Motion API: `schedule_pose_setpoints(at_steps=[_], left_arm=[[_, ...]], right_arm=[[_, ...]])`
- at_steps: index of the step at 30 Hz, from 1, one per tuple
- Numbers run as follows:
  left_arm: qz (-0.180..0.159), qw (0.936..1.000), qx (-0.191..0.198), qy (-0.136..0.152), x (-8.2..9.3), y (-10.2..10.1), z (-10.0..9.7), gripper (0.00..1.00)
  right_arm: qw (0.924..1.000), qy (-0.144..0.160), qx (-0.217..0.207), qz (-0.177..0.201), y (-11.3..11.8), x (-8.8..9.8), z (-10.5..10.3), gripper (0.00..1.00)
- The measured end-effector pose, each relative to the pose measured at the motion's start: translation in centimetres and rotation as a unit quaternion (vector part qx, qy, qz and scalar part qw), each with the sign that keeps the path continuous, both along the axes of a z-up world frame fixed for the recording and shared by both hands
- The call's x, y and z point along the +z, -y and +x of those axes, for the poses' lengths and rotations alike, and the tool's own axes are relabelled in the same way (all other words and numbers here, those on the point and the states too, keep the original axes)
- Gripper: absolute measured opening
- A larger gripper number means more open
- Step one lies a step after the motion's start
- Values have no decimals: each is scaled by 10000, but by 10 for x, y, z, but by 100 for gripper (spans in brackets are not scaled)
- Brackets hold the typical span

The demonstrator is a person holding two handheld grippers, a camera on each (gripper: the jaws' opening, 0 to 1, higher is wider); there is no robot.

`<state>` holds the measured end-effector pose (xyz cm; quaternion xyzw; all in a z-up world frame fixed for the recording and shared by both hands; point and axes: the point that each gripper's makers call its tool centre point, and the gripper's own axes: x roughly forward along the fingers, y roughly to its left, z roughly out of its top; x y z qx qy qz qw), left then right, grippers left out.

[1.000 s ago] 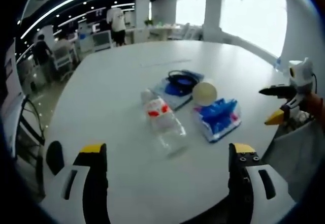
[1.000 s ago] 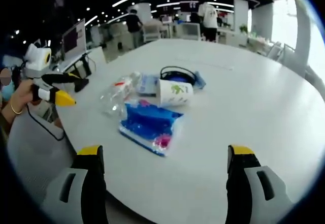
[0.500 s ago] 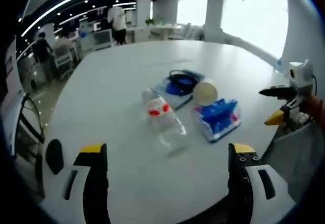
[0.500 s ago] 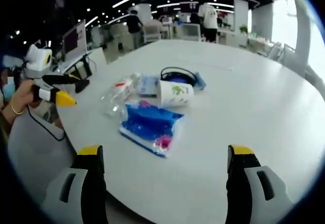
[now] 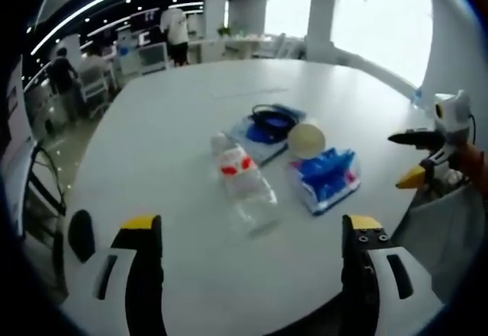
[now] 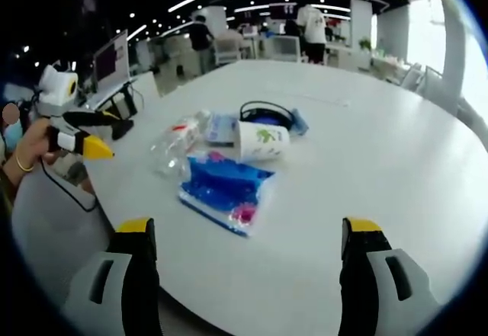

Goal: Arrange the tabletop items into an orderly group along one side of the table until the central work area is clear of visible clutter.

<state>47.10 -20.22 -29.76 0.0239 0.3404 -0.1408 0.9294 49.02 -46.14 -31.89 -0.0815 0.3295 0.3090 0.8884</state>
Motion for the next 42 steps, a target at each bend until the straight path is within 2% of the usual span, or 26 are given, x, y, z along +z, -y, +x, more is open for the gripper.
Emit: schedule_pose_setpoints(at_steps=[5, 9, 15, 25, 32, 42], left_arm=[[25, 10000, 18, 9, 7, -2, 6, 94], [27, 9998, 100, 180, 18, -4, 17, 91], [-17, 9997, 132, 218, 25, -2, 29, 90], [4, 9995, 299, 135, 21, -7, 47, 87], [-183, 9988, 448, -61, 13, -7, 60, 86], [-245, 9980, 488, -329, 2, -5, 80, 84]], right_arm=[[10000, -12, -24, -8, 1, -1, 1, 99], [10000, -23, -17, -52, 2, -2, 0, 99], [10000, -7, -33, -72, 4, -2, 0, 99], [10000, -17, -35, -51, 4, -1, 0, 99], [10000, -40, -33, -77, 5, -2, -1, 99], [9999, -82, -17, -124, 5, -4, -1, 99]])
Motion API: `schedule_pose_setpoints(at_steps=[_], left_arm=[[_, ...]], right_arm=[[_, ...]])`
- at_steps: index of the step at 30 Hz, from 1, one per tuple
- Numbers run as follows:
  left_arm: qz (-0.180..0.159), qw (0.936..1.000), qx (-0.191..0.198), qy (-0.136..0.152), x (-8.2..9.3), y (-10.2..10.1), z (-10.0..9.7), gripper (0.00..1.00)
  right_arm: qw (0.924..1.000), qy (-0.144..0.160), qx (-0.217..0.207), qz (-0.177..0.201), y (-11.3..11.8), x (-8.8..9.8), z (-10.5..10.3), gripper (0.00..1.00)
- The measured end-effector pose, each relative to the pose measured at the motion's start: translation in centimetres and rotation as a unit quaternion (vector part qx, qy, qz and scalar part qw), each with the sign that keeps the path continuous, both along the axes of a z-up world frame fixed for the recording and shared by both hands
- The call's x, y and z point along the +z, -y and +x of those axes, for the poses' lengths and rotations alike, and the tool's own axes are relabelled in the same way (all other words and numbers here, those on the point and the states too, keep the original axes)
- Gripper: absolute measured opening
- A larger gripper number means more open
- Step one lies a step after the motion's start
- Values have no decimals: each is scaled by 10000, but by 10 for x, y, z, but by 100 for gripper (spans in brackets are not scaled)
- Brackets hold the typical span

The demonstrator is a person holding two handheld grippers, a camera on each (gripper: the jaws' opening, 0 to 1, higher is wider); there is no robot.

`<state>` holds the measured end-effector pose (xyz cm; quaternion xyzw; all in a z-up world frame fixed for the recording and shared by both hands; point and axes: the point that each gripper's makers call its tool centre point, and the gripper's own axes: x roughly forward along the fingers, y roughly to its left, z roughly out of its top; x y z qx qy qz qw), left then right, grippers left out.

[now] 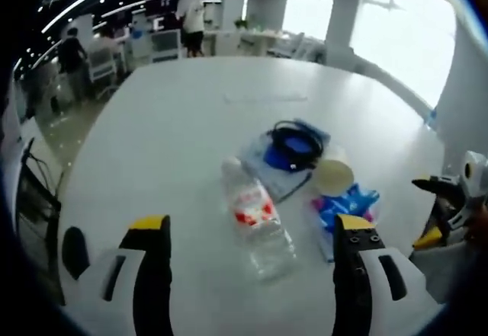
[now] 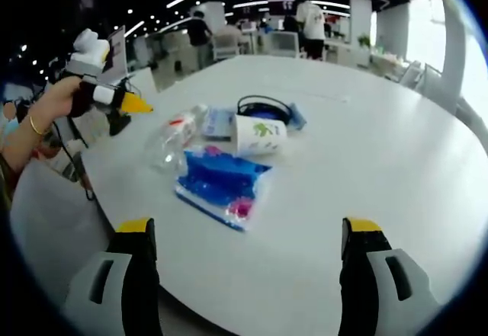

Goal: Arrange the tabletop items into an orderly group along one side of the table until the central work area is clear of visible clutter.

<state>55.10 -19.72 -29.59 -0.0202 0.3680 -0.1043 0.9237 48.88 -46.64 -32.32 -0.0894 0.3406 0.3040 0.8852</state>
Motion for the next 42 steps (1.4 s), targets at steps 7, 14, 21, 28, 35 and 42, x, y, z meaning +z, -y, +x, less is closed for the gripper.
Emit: schedule_pose_setpoints(at_steps=[7, 14, 21, 28, 35, 42], left_arm=[[-173, 9994, 50, -294, -16, 1, 9, 80], [-146, 9986, 114, -498, -27, 2, 16, 78], [-176, 9974, 79, -692, -37, 6, 17, 76], [-190, 9962, 111, -840, -48, 6, 23, 73], [-137, 9951, 232, -951, -55, 3, 29, 69], [-282, 9917, 541, -1134, -64, 3, 29, 59]], right_arm=[[9999, -16, 76, -66, -2, -2, -1, 99], [9999, -40, 92, -94, -2, -3, 0, 99], [9999, -67, 88, 68, -6, 0, -1, 99], [9999, -69, 59, 119, -7, 1, -1, 99], [9999, -76, 4, 134, -5, 2, -1, 99], [9999, -94, 45, 60, -6, 0, -2, 99]])
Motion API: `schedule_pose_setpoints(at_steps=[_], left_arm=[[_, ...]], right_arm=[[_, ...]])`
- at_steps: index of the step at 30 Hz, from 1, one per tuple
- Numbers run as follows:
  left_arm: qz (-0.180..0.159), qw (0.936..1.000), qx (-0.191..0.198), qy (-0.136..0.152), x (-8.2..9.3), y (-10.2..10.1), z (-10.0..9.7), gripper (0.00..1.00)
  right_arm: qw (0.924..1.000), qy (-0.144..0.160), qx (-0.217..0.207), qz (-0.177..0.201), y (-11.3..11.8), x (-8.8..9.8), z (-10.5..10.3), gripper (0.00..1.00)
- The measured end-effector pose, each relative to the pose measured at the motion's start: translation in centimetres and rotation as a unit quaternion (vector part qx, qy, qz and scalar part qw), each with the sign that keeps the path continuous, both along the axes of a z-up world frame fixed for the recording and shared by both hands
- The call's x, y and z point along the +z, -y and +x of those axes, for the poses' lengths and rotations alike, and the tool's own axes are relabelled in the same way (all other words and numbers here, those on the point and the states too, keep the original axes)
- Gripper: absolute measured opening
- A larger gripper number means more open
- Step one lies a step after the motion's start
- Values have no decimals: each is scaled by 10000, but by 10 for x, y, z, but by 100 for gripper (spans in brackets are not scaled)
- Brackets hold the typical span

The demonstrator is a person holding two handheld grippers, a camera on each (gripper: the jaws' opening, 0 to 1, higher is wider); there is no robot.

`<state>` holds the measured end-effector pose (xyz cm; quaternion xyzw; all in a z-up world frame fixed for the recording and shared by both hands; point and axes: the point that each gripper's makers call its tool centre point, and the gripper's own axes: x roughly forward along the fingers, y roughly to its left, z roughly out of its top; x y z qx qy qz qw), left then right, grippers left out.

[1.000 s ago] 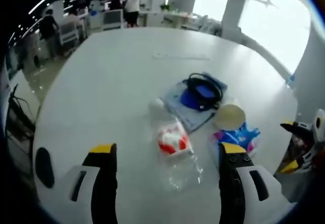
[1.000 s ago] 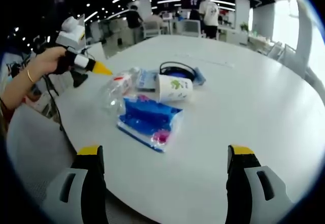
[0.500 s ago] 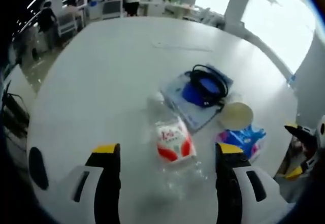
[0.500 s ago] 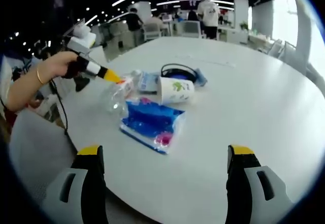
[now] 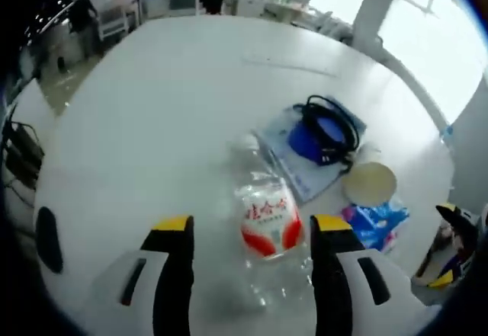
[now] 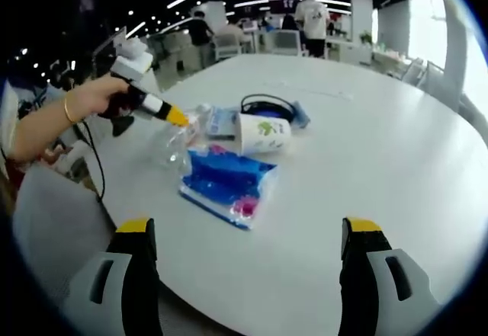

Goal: Arrange the tabletop items into an orderly group along one side of the table until the central work area is clear of visible clutter.

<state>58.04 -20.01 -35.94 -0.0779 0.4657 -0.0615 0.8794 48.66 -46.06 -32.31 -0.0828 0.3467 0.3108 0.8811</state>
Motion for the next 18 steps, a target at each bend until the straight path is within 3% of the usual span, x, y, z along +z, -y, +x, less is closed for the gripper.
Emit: schedule_pose_setpoints(at_steps=[12, 18], left_arm=[[-55, 9991, 108, -395, -12, 4, 3, 55], [-131, 9987, -11, -500, -17, 15, 6, 46]], right_arm=[[10000, -36, 28, 2, -1, -1, -1, 99], [10000, -59, 53, -27, -1, -3, -1, 99]])
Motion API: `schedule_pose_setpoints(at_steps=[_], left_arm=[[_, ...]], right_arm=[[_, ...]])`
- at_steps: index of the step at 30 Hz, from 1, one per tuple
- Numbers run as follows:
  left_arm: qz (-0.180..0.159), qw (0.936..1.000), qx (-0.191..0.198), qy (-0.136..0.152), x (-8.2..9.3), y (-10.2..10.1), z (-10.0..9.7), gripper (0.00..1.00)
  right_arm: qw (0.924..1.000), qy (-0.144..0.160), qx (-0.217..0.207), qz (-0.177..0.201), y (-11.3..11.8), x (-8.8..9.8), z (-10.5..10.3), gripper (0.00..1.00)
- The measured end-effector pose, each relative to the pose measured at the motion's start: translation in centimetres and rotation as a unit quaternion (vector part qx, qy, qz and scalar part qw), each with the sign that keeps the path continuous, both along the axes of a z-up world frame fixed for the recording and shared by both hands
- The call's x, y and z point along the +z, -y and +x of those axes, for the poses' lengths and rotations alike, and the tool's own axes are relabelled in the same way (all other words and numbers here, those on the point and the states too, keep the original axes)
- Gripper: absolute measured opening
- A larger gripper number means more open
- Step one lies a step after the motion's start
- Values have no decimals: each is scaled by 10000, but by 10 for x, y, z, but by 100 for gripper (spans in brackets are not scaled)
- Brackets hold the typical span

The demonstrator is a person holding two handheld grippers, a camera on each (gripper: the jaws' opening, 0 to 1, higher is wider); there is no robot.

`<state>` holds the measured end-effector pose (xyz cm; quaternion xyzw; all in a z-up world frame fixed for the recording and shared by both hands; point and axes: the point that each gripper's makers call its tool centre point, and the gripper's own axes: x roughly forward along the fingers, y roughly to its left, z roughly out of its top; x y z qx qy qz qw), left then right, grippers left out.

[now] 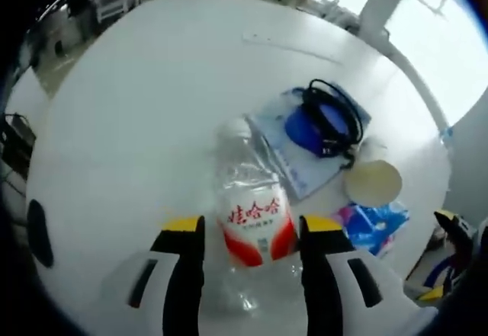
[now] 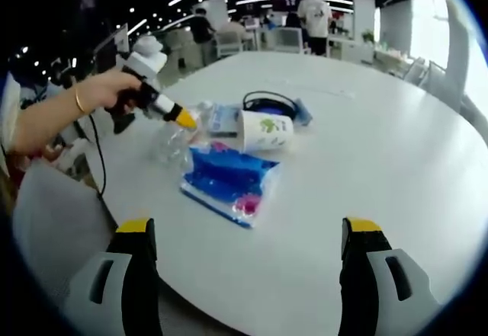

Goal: Arrange the tabletop items into an orderly group along one side of the table until the central work area is clear of visible clutter.

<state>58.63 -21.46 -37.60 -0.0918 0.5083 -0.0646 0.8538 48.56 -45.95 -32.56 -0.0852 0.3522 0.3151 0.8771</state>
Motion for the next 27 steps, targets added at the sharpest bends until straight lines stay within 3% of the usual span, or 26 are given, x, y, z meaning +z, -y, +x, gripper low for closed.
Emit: schedule_pose_setpoints(at_steps=[2, 10, 13, 16, 27], left_arm=[[-78, 10000, 13, 22, 1, 4, 0, 41], [-166, 9998, 65, 53, 0, 2, 2, 39], [-97, 9997, 52, 214, 4, -2, 5, 36], [23, 9995, -35, 317, 6, -7, 7, 34], [-65, 9988, -47, 492, 6, -16, 0, 33]], right_arm=[[10000, 2, -7, 11, 0, 0, 0, 99], [10000, -1, 11, -18, 0, 0, 0, 99], [10000, 7, 25, -52, -1, -1, -1, 99], [10000, 9, 13, 33, -2, 1, 0, 99], [9993, -1, -40, 377, -9, 7, -1, 99]])
